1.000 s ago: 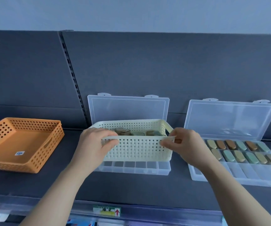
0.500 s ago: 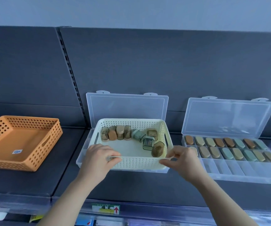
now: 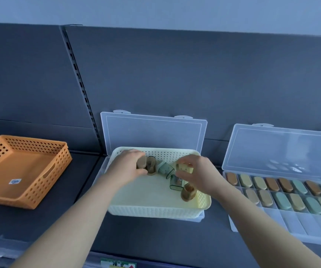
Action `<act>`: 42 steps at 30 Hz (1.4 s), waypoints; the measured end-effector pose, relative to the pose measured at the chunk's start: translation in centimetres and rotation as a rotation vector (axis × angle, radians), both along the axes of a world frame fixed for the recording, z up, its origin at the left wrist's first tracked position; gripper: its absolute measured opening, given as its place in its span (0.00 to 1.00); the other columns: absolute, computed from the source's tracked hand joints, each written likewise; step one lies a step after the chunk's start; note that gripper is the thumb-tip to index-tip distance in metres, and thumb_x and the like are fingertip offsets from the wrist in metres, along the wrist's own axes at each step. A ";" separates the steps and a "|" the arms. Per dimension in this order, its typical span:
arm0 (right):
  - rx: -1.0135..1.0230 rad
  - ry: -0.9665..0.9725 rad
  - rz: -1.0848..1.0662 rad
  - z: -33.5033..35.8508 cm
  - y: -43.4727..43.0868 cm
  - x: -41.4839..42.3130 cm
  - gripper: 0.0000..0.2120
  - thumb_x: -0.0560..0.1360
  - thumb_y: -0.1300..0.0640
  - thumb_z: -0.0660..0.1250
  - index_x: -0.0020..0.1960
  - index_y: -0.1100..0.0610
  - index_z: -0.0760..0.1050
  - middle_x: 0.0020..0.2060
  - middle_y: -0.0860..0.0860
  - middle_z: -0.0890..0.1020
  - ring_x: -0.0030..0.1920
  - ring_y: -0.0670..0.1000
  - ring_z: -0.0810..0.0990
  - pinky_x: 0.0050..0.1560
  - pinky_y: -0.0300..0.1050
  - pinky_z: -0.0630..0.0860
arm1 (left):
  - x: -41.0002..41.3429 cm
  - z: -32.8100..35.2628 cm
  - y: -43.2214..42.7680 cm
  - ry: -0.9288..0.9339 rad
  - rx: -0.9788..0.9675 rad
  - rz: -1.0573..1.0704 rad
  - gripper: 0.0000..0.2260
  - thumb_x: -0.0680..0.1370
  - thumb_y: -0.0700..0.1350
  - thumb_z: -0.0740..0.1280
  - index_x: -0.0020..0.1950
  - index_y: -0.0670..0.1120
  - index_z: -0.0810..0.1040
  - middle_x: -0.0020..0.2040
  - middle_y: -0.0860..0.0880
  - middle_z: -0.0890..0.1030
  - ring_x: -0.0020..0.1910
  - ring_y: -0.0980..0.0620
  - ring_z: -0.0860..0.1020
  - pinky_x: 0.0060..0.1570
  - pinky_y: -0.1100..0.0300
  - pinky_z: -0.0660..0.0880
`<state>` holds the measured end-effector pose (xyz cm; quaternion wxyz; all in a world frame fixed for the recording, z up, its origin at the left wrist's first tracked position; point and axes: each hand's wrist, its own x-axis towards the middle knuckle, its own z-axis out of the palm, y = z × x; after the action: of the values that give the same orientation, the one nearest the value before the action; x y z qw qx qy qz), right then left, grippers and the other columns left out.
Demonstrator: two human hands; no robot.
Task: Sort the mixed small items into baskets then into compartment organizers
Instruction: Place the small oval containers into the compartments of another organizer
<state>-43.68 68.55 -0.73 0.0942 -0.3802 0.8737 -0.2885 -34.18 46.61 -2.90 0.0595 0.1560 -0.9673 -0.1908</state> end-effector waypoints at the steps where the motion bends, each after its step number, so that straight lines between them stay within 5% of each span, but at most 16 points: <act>1: 0.036 -0.037 0.010 -0.3 -1.1 -0.4 0.19 0.74 0.51 0.70 0.63 0.54 0.76 0.58 0.47 0.80 0.53 0.47 0.79 0.52 0.37 0.73 | -0.6 -0.4 0.0 -0.024 -0.017 0.001 0.24 0.71 0.50 0.74 0.66 0.47 0.75 0.66 0.51 0.74 0.66 0.49 0.71 0.64 0.58 0.66; 7: 0.278 0.013 0.033 -2.7 -5.7 -2.1 0.11 0.74 0.49 0.65 0.53 0.53 0.77 0.45 0.50 0.81 0.40 0.51 0.78 0.36 0.43 0.73 | -1.4 -1.8 -0.3 -0.076 -0.022 0.036 0.25 0.70 0.51 0.74 0.67 0.51 0.75 0.64 0.51 0.70 0.64 0.49 0.68 0.65 0.55 0.66; 10: 0.372 0.076 0.046 -2.7 -6.8 -2.1 0.09 0.73 0.50 0.65 0.49 0.55 0.74 0.41 0.51 0.78 0.42 0.54 0.77 0.36 0.43 0.71 | -0.8 -1.6 -0.6 -0.093 0.049 0.035 0.24 0.69 0.49 0.75 0.64 0.52 0.76 0.61 0.53 0.71 0.62 0.50 0.69 0.62 0.57 0.67; 13: 0.370 0.036 0.096 -2.5 -6.6 -2.4 0.19 0.71 0.50 0.69 0.61 0.51 0.73 0.51 0.49 0.80 0.50 0.54 0.79 0.46 0.45 0.76 | 0.5 -0.7 -0.5 -0.026 0.139 0.052 0.24 0.69 0.47 0.77 0.63 0.53 0.77 0.59 0.56 0.74 0.60 0.54 0.72 0.57 0.63 0.67; 18: 0.028 -0.285 0.058 -0.5 -3.3 -1.3 0.26 0.69 0.54 0.74 0.66 0.52 0.72 0.49 0.46 0.80 0.49 0.48 0.80 0.51 0.42 0.80 | 3.2 0.5 0.7 0.176 0.521 0.146 0.24 0.67 0.46 0.78 0.60 0.60 0.78 0.57 0.59 0.78 0.55 0.56 0.77 0.56 0.59 0.73; 21: -0.209 -0.461 0.031 0.8 0.3 -0.2 0.21 0.71 0.57 0.72 0.63 0.49 0.75 0.49 0.49 0.80 0.49 0.48 0.81 0.51 0.40 0.80 | 3.8 1.4 2.9 0.278 0.732 0.137 0.24 0.68 0.39 0.78 0.59 0.59 0.78 0.53 0.54 0.83 0.51 0.55 0.81 0.54 0.58 0.76; 26: -0.618 -0.707 -0.148 1.9 8.7 -0.2 0.09 0.76 0.63 0.67 0.55 0.57 0.78 0.47 0.59 0.82 0.49 0.56 0.81 0.54 0.51 0.79 | 2.2 3.7 9.2 0.317 0.913 -0.008 0.22 0.66 0.33 0.77 0.53 0.53 0.77 0.50 0.52 0.83 0.50 0.53 0.82 0.53 0.56 0.77; 30: -0.755 -0.700 -0.359 1.6 15.6 -1.3 0.06 0.75 0.65 0.67 0.51 0.59 0.79 0.45 0.57 0.83 0.46 0.55 0.82 0.48 0.45 0.81 | -0.1 4.0 15.1 0.226 0.845 -0.115 0.21 0.65 0.39 0.78 0.52 0.57 0.77 0.48 0.53 0.84 0.46 0.54 0.83 0.48 0.59 0.78; 34: -0.660 -0.630 -0.444 0.0 20.9 -2.1 0.13 0.71 0.67 0.72 0.54 0.57 0.78 0.49 0.59 0.80 0.44 0.53 0.82 0.49 0.45 0.80 | -2.0 2.0 20.8 0.122 0.634 -0.195 0.20 0.68 0.43 0.77 0.57 0.57 0.77 0.54 0.58 0.79 0.48 0.63 0.79 0.48 0.70 0.75; 38: -0.487 -0.573 -0.442 -1.8 23.5 -2.4 0.18 0.71 0.67 0.71 0.59 0.55 0.76 0.51 0.52 0.82 0.46 0.47 0.84 0.51 0.39 0.78 | -3.8 -0.7 24.2 0.019 0.390 -0.199 0.24 0.67 0.50 0.77 0.62 0.54 0.76 0.55 0.58 0.74 0.51 0.56 0.76 0.52 0.57 0.77; 42: -0.430 -0.554 -0.393 -3.0 24.4 -2.8 0.18 0.71 0.68 0.71 0.56 0.53 0.76 0.48 0.51 0.83 0.44 0.46 0.84 0.50 0.38 0.79 | -5.0 -2.3 26.3 -0.073 0.245 -0.146 0.23 0.66 0.53 0.77 0.58 0.52 0.74 0.51 0.55 0.73 0.48 0.54 0.75 0.49 0.56 0.76</act>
<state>-46.46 92.93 -3.70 0.1875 -0.1248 0.7909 -0.5690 -39.14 72.91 -5.17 -0.0091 0.0982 -0.9470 -0.3056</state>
